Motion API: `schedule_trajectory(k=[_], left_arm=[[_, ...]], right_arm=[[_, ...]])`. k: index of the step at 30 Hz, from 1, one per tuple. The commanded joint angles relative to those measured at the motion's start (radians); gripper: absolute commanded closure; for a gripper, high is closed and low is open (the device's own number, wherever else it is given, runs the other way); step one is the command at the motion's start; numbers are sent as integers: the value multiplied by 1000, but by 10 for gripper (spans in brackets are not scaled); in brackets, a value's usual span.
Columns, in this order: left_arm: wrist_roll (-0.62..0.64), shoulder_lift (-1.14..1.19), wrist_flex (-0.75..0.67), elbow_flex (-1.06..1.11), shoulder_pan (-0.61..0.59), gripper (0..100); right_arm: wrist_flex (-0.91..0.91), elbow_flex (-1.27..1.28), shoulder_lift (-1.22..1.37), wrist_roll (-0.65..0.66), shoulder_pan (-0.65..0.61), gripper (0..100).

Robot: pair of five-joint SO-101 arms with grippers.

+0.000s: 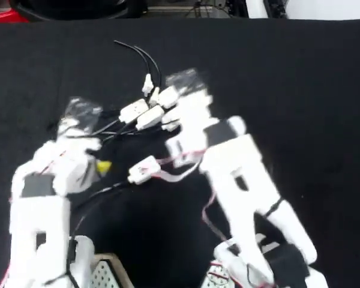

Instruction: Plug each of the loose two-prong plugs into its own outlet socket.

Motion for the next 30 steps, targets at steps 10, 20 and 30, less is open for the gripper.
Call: schedule_trajectory(k=[10,20,30], left_arm=[[28,-394,-89,456,-180,685],[-41,-577,-68,576,-194,685],[-43,-629,-35,591,-193,685]], right_arm=[[-423,176,139,0,-152,987],[-425,136,134,0,-150,987],[-600,328,-104,0,-152,987]])
